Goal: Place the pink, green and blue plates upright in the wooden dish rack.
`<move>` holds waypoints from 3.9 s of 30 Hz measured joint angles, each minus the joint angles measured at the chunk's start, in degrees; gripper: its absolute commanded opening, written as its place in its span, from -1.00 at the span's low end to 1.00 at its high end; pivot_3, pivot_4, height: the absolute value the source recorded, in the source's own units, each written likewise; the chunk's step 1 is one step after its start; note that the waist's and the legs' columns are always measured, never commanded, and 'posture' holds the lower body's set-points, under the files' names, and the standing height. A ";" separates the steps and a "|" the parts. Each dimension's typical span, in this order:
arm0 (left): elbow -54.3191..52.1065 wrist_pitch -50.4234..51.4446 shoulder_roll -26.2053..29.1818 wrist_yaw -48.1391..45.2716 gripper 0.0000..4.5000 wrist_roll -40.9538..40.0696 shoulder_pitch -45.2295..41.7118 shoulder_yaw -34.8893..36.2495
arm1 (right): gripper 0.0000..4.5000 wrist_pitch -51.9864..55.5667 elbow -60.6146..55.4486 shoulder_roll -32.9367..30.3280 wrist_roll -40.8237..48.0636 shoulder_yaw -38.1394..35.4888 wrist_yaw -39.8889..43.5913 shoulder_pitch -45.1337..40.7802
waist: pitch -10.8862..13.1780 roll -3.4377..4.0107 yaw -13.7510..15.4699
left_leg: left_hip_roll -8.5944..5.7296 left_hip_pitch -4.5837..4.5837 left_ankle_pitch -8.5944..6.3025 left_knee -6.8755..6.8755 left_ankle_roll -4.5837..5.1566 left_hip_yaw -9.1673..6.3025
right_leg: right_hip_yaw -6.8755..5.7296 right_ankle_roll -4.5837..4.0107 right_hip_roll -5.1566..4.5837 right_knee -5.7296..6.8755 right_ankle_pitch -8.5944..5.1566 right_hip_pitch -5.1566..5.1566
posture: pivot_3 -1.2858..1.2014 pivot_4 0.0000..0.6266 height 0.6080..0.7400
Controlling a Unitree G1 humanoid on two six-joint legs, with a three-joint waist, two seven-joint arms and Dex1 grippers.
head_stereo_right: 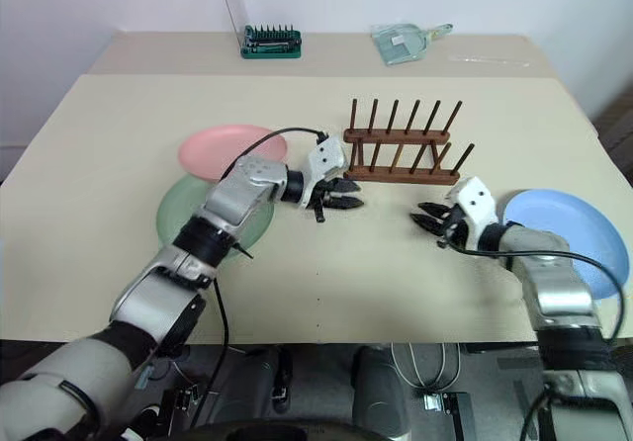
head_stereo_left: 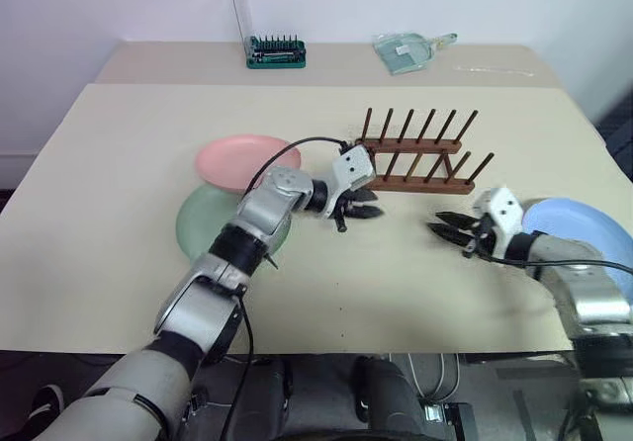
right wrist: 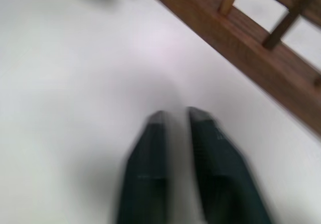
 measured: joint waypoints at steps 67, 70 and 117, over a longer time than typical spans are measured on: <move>21.38 -20.02 31.91 -10.77 -0.99 3.82 -12.82 14.24 | 1.00 10.28 -13.20 0.17 22.62 -6.19 4.76 -6.19 | 0.00 -0.10 0.09 | -0.01 -0.53 -0.03 0.08 0.05 0.02 | -0.03 0.03 0.04 0.11 -0.02 -0.48 | 0.03 -0.52 0.76; 21.01 -20.27 31.54 -10.42 -0.99 2.96 -12.80 15.20 | 1.00 10.05 -13.01 0.24 21.91 -5.63 4.78 -6.48 | 0.01 -0.10 0.09 | -0.01 -0.63 -0.02 0.09 0.04 0.01 | -0.02 0.02 0.04 0.15 -0.02 -0.59 | 0.03 -0.52 0.76; 4.99 -78.82 38.04 60.98 -0.99 67.75 -10.81 -5.10 | 1.00 -49.37 -3.27 0.28 -39.15 19.06 -8.98 -29.81 | 0.00 -0.08 -0.10 | -0.01 -0.78 0.15 0.09 -0.26 0.18 | 0.01 0.03 0.02 0.31 -0.02 -0.91 | 0.03 -0.52 0.76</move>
